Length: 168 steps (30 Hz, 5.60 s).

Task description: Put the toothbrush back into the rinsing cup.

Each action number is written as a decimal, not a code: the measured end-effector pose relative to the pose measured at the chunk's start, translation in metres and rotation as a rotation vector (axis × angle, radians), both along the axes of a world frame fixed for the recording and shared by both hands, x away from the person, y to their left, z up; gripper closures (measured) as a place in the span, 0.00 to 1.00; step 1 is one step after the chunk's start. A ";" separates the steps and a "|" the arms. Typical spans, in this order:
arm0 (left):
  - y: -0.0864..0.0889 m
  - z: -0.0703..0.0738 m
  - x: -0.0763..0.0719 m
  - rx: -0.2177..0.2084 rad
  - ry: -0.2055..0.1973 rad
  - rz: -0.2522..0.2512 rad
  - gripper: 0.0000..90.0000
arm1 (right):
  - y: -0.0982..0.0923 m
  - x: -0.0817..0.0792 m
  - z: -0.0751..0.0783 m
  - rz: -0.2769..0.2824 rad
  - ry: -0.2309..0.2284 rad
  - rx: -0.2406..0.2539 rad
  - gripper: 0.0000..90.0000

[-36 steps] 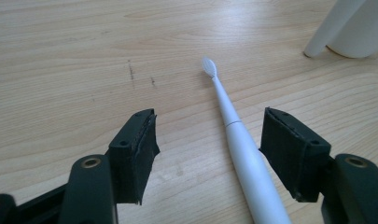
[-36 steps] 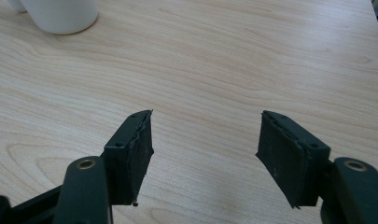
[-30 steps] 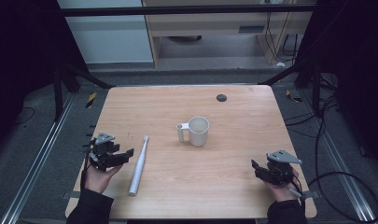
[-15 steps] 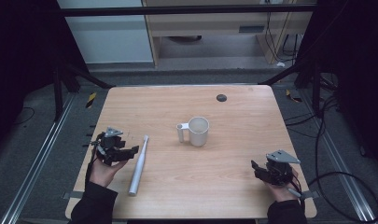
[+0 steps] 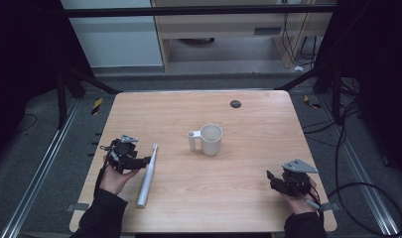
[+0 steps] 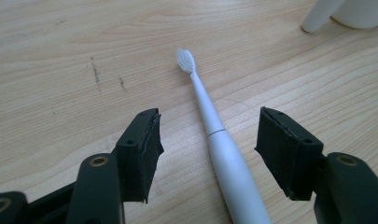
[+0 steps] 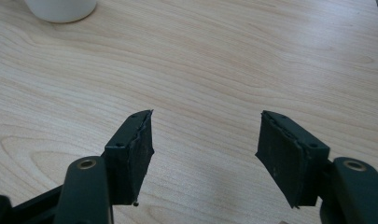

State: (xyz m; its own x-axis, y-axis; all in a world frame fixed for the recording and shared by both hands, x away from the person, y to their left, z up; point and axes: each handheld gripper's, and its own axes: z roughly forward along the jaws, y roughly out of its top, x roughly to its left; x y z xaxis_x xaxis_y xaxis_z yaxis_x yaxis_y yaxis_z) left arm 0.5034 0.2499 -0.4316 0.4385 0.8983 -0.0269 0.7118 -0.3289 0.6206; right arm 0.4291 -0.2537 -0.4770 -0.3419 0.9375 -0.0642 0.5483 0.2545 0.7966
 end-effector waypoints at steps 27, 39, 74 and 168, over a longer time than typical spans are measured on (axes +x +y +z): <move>-0.015 -0.017 0.013 0.055 0.119 -0.017 0.47 | 0.001 0.001 -0.001 0.006 0.013 -0.003 0.40; -0.021 -0.025 0.015 0.091 0.161 -0.020 0.47 | 0.002 0.001 -0.001 0.008 0.019 -0.009 0.40; -0.023 -0.038 0.015 0.083 0.242 -0.007 0.62 | 0.003 0.002 -0.003 0.016 0.043 -0.016 0.40; -0.018 0.089 -0.023 -0.182 -0.401 -0.138 0.74 | 0.001 0.002 -0.001 0.006 0.023 -0.010 0.41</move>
State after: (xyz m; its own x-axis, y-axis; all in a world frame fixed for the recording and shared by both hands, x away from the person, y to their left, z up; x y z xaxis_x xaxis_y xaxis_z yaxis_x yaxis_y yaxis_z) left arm 0.4808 0.2324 -0.3429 0.5616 0.8272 0.0177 0.3608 -0.2641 0.8945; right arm 0.4310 -0.2531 -0.4775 -0.3486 0.9350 -0.0653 0.5652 0.2653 0.7812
